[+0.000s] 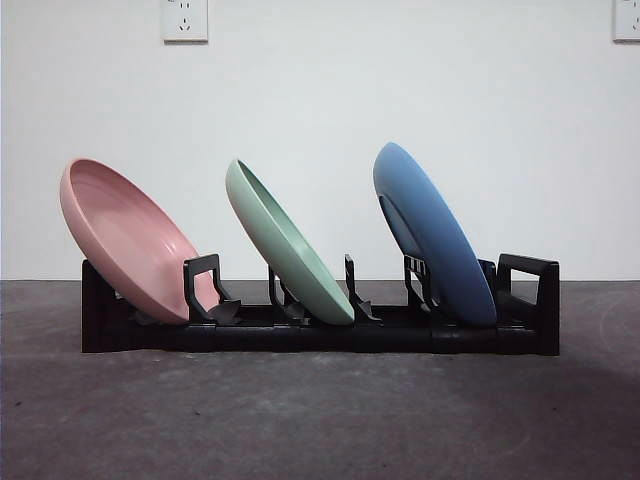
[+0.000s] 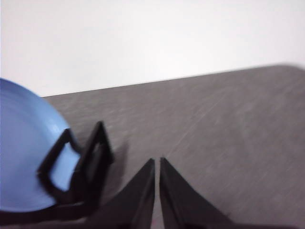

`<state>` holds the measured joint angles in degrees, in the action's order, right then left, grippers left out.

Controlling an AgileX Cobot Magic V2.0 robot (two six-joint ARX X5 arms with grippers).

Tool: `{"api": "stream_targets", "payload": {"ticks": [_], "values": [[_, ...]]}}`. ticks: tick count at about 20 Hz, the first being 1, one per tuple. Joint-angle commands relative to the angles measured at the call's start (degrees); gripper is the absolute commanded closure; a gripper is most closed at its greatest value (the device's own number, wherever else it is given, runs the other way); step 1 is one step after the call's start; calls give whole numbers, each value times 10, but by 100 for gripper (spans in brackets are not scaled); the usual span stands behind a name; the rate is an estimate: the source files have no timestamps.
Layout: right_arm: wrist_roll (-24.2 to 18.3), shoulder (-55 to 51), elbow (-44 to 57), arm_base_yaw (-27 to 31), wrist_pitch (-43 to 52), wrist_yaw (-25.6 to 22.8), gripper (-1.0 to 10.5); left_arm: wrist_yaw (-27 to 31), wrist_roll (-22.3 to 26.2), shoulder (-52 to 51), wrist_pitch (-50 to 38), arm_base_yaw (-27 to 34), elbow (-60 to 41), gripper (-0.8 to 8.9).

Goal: Place the plate

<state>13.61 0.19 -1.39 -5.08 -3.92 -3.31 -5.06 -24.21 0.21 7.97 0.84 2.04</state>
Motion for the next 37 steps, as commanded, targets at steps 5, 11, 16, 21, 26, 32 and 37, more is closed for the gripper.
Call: {"api": "stream_targets", "payload": {"ticks": [5,11,16,21,26,32,37], "values": [[87,46,-110,0,-108,26,932,-25,-64,38,83,-1,109,802],[81,142,-236,0,-211,68,933,-73,-11,130,193,-1,241,803],[9,251,-344,0,-293,118,933,-121,32,225,282,-1,352,802],[-50,356,-444,-1,-352,191,933,-146,103,316,372,-2,449,803],[-82,440,-511,-16,-382,250,933,-157,177,389,451,-12,519,803],[-116,528,-560,-62,-396,303,931,-191,221,451,472,-35,556,794],[-121,534,-561,-72,-402,297,708,-191,220,451,464,-35,556,574]]}}
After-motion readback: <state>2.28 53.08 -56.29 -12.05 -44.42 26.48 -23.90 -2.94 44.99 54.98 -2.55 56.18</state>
